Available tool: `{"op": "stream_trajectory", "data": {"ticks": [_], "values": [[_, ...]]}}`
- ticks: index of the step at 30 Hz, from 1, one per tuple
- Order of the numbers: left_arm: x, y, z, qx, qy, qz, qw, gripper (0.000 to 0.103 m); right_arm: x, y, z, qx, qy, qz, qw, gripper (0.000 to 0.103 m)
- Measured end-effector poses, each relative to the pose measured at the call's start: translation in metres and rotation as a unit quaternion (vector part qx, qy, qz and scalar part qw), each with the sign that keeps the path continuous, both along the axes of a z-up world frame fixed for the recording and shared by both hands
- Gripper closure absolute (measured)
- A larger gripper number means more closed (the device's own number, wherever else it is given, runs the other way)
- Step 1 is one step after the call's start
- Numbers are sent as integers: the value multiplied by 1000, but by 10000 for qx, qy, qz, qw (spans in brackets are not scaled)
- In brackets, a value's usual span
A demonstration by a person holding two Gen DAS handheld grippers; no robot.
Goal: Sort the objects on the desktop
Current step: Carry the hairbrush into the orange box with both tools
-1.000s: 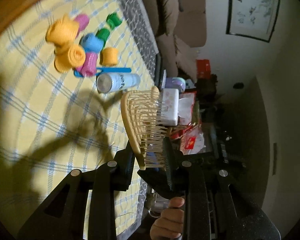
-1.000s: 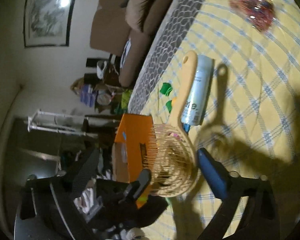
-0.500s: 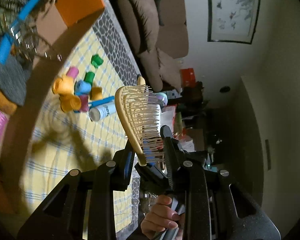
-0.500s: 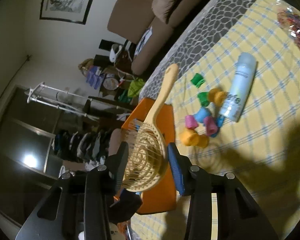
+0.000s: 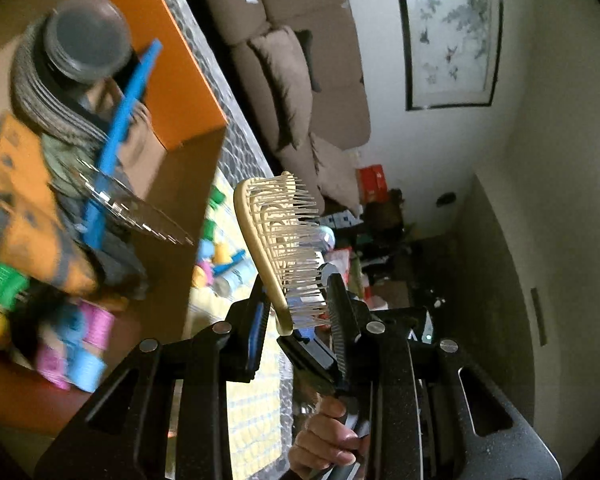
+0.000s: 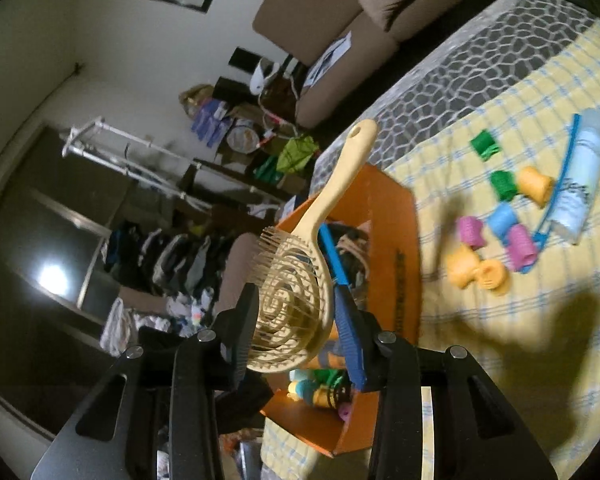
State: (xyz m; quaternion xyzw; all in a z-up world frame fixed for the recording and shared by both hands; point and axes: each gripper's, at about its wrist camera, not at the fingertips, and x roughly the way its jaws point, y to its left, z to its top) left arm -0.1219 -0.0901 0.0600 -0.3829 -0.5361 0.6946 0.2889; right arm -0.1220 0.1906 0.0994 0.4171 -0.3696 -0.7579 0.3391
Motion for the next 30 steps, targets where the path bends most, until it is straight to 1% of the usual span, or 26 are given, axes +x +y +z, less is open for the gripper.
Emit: {"op": "stream_trajectory", "data": {"ticks": [5, 12, 15, 20, 21, 23, 24, 26, 27, 28, 29, 30], "values": [[0, -36, -3, -17, -25, 235, 9997, 78, -3, -38, -2, 145, 86, 212, 9996, 63], [-1, -82, -11, -93, -108, 559, 9983, 79, -2, -89, -10, 170, 129, 517, 9984, 63], [-1, -97, -21, -191, -214, 691, 9972, 78, -3, -106, -19, 239, 77, 639, 9976, 63], [0, -127, -37, -369, -480, 934, 9938, 77, -2, -130, -33, 518, -7, 823, 9953, 63], [-2, -131, -37, -429, -522, 1002, 9927, 77, -1, -134, -36, 603, -27, 864, 9944, 63], [-3, -142, -40, -674, -559, 1188, 9891, 77, -1, -140, -39, 782, -34, 925, 9926, 63], [-3, -146, -40, -750, -580, 1239, 9878, 79, 1, -143, -40, 875, -26, 954, 9916, 63], [-6, -147, -38, -859, -568, 1255, 9867, 79, 3, -146, -39, 990, 9, 981, 9902, 63], [-8, -144, -35, -1005, -570, 1245, 9855, 79, 4, -146, -38, 1047, 38, 979, 9897, 63], [-9, -141, -32, -1232, -585, 1245, 9828, 77, 5, -145, -37, 1105, 76, 968, 9891, 63], [-9, -135, -31, -1556, -600, 1227, 9783, 76, 5, -144, -35, 1144, 103, 953, 9888, 63], [-10, -131, -30, -1766, -620, 1212, 9748, 74, 6, -142, -33, 1192, 133, 921, 9885, 62]]}}
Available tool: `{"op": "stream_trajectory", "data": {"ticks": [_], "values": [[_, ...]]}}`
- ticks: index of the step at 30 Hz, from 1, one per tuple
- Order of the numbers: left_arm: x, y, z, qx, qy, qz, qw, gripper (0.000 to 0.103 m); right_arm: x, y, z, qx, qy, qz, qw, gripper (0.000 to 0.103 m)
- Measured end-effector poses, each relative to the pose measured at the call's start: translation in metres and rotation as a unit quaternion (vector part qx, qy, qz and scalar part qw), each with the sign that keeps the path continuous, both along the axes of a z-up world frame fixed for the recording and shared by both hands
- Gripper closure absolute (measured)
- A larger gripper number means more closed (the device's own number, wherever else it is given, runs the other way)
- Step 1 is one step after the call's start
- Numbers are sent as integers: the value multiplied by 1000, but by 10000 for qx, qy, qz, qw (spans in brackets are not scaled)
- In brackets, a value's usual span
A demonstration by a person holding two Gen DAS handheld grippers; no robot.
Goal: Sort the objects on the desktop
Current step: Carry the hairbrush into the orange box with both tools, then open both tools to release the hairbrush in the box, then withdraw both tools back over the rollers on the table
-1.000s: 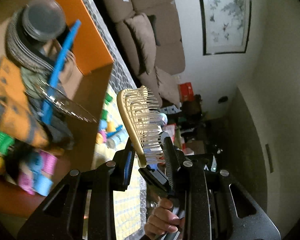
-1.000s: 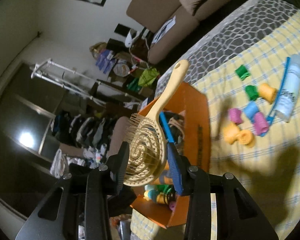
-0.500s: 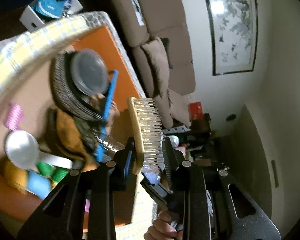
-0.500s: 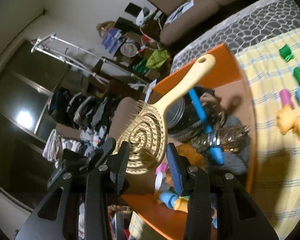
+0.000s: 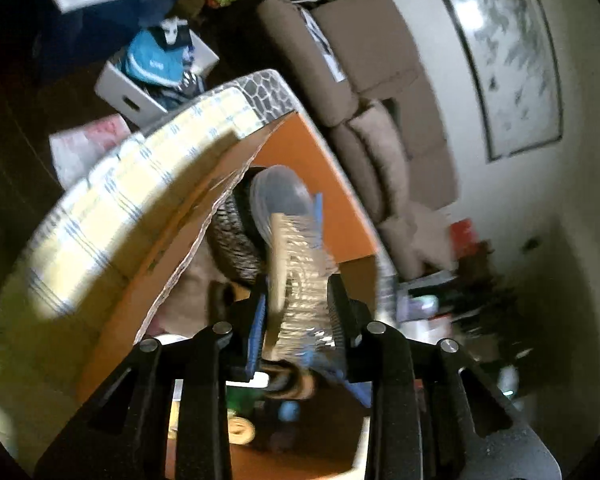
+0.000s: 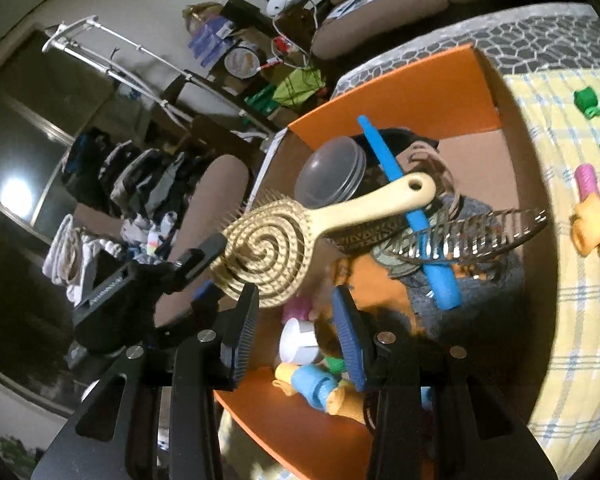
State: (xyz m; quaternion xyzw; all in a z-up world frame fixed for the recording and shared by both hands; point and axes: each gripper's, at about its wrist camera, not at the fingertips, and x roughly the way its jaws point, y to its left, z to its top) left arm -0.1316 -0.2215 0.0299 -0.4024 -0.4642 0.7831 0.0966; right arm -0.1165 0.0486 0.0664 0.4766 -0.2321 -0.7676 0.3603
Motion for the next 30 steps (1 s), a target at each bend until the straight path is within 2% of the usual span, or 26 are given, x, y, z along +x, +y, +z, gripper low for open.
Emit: {"op": "stream_trajectory", "data": {"ticks": [2, 4, 5, 6, 7, 10, 15, 18, 24, 26, 30], "values": [[0, 10, 9, -402, -4, -29, 9992, 63, 0, 2, 3, 30, 23, -43, 10000, 60], [2, 19, 20, -702, 113, -24, 9975, 43, 0, 7, 5, 46, 45, -111, 9999, 56], [5, 23, 27, -912, 170, 29, 9957, 37, -2, 7, 8, 70, 59, -149, 9998, 56], [7, 26, 33, -1103, 218, 105, 9936, 22, -2, 11, 9, 100, 87, -193, 9997, 56], [8, 27, 39, -1221, 312, 174, 9919, 14, -3, 15, 11, 125, 119, -250, 9995, 55], [13, 33, 54, -1396, 628, 225, 9880, 12, -6, 21, 16, 83, 134, -374, 9992, 52], [9, 50, 61, -1641, 737, 68, 9837, 11, -7, 39, 24, 132, 243, -539, 9982, 47], [8, 65, 65, -1771, 807, -108, 9808, 4, -5, 52, 29, 320, 345, -654, 9967, 39], [6, 100, 69, -1911, 916, -487, 9761, 0, -4, 88, 35, 591, 550, -1022, 9915, 21], [5, 111, 69, -1932, 951, -585, 9748, 0, -5, 99, 35, 657, 522, -1138, 9900, 18], [5, 134, 70, -1950, 984, -811, 9725, 0, -10, 134, 27, 731, 243, -1478, 9860, 5]]}}
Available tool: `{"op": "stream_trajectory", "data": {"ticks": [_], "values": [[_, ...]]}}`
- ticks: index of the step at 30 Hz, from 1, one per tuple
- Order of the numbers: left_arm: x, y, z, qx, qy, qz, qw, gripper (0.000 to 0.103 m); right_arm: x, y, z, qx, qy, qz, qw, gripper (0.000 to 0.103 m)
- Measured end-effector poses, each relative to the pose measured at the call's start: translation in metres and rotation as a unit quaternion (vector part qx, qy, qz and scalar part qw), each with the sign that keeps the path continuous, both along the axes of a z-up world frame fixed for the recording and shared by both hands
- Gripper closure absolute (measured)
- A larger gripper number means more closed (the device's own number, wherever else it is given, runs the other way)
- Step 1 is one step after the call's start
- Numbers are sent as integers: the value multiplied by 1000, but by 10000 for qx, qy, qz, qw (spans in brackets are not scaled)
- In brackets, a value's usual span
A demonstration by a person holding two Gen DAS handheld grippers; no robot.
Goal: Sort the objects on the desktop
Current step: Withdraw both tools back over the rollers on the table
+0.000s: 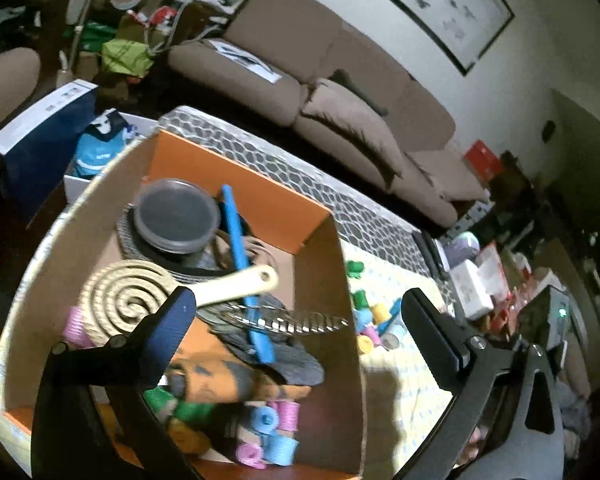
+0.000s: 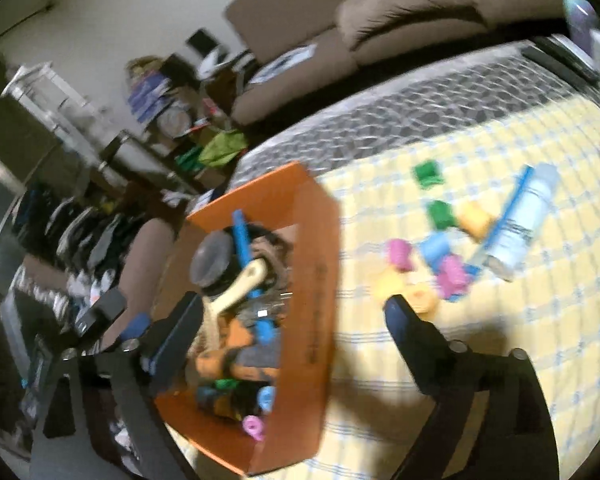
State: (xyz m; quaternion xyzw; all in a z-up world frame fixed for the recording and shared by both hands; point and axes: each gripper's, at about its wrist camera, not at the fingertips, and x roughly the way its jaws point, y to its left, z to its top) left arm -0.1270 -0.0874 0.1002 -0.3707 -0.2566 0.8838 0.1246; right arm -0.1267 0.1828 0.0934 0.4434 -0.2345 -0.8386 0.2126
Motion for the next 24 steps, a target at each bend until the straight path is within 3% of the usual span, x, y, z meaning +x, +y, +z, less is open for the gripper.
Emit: {"op": "stream_trajectory", "data": {"ticks": [2, 12, 18, 24], "values": [[1, 14, 1, -73, 22, -105, 9999, 0, -1, 21, -3, -3, -62, -250, 9997, 1], [8, 98, 5, -678, 167, -819, 9942, 0, 1, 101, -14, 619, -113, -981, 9932, 1], [14, 160, 1, -1312, 324, -1275, 9826, 0, 4, 132, -18, 751, -169, -1170, 9901, 1], [10, 207, -23, -1992, 243, -1543, 9674, 0, 9, 160, -18, 545, -239, -1391, 9885, 1]]}}
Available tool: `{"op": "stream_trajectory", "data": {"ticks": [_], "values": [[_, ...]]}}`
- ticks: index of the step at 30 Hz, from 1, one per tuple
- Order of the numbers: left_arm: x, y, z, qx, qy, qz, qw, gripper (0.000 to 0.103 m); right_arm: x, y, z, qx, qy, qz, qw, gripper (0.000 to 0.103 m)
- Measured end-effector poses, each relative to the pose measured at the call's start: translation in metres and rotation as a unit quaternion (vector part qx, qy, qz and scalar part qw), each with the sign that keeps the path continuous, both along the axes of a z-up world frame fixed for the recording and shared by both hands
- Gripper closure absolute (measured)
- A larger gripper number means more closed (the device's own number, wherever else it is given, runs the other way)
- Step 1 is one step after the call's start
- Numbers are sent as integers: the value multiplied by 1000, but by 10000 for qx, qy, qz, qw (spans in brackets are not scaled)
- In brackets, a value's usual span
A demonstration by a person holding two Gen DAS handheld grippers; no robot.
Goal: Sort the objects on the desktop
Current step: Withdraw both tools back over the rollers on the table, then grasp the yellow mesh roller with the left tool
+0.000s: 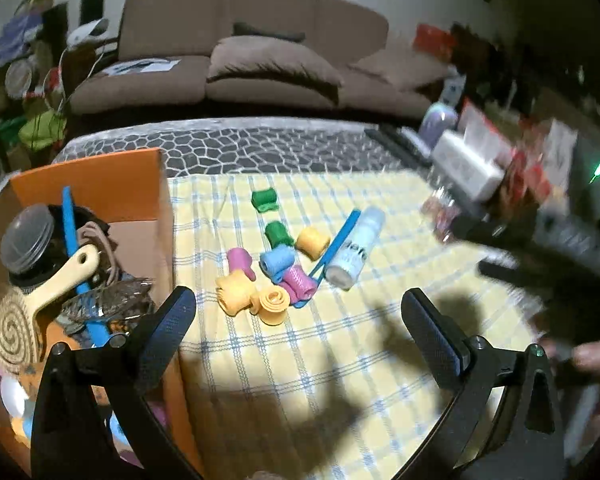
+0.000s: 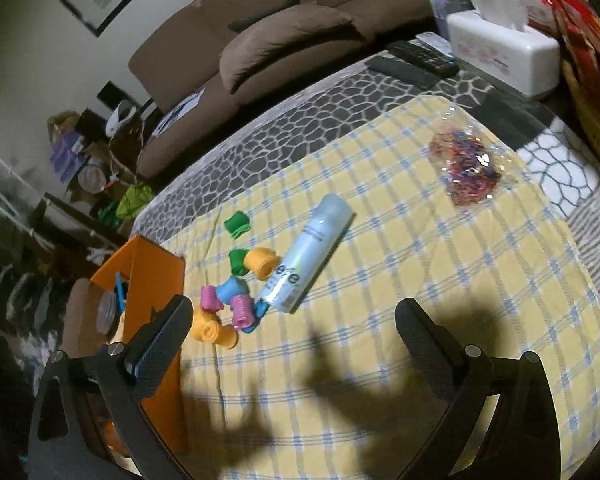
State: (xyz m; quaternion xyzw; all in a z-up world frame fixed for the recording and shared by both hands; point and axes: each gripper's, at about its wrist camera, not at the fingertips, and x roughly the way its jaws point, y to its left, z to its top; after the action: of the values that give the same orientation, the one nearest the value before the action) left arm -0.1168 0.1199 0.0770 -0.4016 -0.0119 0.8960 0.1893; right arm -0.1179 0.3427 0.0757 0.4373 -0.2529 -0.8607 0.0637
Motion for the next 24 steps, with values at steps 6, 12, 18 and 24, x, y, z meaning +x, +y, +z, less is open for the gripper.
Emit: {"op": "stream_trajectory", "data": {"ticks": [6, 12, 18, 24], "values": [[-7, 26, -24, -444, 34, -2, 9990, 19, 5, 23, 0, -186, -30, -165, 9997, 1], [-16, 40, -57, -907, -153, 71, 9957, 40, 7, 33, 0, -292, 2, -167, 9994, 1], [-25, 39, -71, -969, -213, 233, 9948, 43, 8, 29, 1, -276, 72, -15, 9996, 1], [-34, 37, -73, -908, -228, 266, 9953, 44, 8, 16, 3, 128, 150, 127, 9997, 1]]}}
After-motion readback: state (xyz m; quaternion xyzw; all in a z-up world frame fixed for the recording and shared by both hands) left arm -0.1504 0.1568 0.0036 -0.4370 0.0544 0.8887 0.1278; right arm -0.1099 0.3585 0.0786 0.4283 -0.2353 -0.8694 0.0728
